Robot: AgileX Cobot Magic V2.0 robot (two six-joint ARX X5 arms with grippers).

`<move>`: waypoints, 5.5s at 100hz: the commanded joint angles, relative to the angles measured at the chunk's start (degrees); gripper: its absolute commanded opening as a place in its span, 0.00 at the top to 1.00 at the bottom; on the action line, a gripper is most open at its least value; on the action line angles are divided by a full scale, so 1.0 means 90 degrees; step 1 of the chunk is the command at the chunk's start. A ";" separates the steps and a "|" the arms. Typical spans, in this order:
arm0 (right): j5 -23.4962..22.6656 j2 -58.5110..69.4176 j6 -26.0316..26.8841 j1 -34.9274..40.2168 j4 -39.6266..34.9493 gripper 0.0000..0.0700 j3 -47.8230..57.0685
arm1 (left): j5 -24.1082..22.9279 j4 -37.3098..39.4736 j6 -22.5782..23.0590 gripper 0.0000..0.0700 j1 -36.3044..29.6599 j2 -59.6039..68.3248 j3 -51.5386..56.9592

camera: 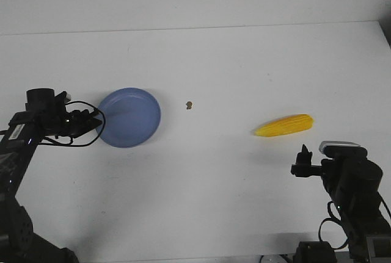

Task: Place corn on plate with both arms
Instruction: 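Push the blue plate with the left gripper toward the table center, then lift the left gripper away from the plate, then reach the right gripper down and grasp the yellow corn cob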

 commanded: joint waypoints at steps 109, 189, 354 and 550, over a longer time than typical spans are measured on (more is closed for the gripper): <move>-0.0017 0.0017 0.0068 -0.0017 -0.0039 0.21 0.0102 | -0.0435 0.0459 0.0403 0.98 -0.3228 -0.0068 -0.1047; -0.0032 0.0017 0.0066 -0.0017 -0.0039 0.21 0.0102 | -0.0398 0.0738 0.0425 0.98 -0.3364 0.0083 -0.1047; 0.0092 0.0160 0.1122 -0.0024 0.0015 0.00 0.0102 | -0.3232 0.0287 0.1059 0.00 -0.1950 -0.2701 -0.1047; -0.0250 0.5552 0.4833 -0.0002 0.3687 0.00 0.0102 | -0.2820 0.0199 0.0971 0.00 -0.1792 -0.2817 -0.1047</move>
